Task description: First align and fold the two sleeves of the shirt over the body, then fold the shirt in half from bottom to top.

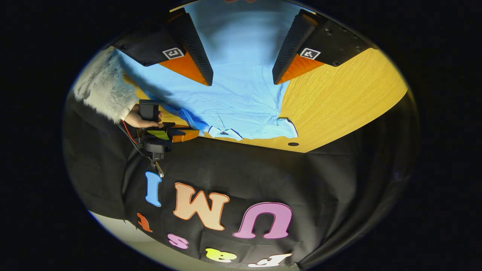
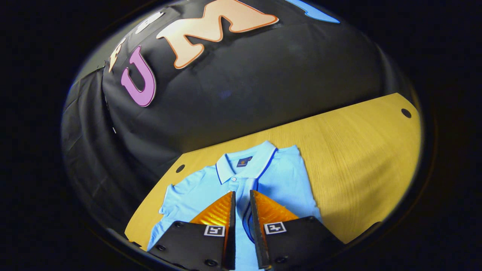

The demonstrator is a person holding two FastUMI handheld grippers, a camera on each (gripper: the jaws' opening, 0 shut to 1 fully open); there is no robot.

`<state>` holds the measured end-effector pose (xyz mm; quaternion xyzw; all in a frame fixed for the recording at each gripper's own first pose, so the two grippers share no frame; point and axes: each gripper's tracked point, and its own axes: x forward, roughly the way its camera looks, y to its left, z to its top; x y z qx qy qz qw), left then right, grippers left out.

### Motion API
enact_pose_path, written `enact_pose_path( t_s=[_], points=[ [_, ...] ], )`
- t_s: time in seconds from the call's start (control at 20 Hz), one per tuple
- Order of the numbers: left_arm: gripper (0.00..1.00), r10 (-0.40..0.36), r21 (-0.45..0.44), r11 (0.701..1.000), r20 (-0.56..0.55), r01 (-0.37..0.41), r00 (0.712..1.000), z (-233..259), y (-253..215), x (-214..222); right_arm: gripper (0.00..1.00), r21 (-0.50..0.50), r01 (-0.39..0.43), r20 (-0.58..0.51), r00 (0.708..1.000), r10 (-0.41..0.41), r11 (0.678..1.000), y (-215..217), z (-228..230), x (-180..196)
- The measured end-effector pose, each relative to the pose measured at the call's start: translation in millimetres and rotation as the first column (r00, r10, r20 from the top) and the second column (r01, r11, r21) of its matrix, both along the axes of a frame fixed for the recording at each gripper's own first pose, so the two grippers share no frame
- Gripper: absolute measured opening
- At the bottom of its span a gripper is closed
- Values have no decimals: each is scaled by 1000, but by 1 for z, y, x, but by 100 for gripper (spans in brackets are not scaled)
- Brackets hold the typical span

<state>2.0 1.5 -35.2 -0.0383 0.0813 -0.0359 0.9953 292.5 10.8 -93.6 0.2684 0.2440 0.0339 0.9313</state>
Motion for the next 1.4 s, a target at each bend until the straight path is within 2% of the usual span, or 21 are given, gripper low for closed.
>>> enact_pose_path(
  t_s=[0.05,0.15,0.25,0.45,0.7,0.9,1.05,1.2,1.4],
  points=[
    [95,4,0,1000,0,-4,1000,0,0,0,23,32,-18,6,1000,18,999,5,10,-7],
    [95,11,-4,1000,-7,-11,1000,-2,2,0,46,76,-49,0,999,49,996,15,10,-10],
    [95,22,1,1000,-6,-22,1000,0,4,0,98,70,-88,5,996,88,994,19,15,-19],
    [95,34,15,999,29,-35,999,13,10,-1,97,0,-129,40,991,129,992,20,31,-56],
    [93,-15,8,1000,62,15,998,39,12,16,97,-113,-177,99,977,188,978,27,54,-129],
    [94,-13,74,997,78,7,997,67,34,34,97,-135,-202,117,969,218,970,28,64,-191],
    [94,-22,135,991,79,12,997,86,54,49,97,-127,-173,162,968,193,977,18,71,-227],
    [93,-60,162,986,75,47,995,106,67,69,97,-141,-118,189,971,144,983,-1,71,-253],
    [93,-33,182,983,68,21,997,125,93,107,97,-208,-12,210,976,57,978,-34,59,-278]
  ],
)
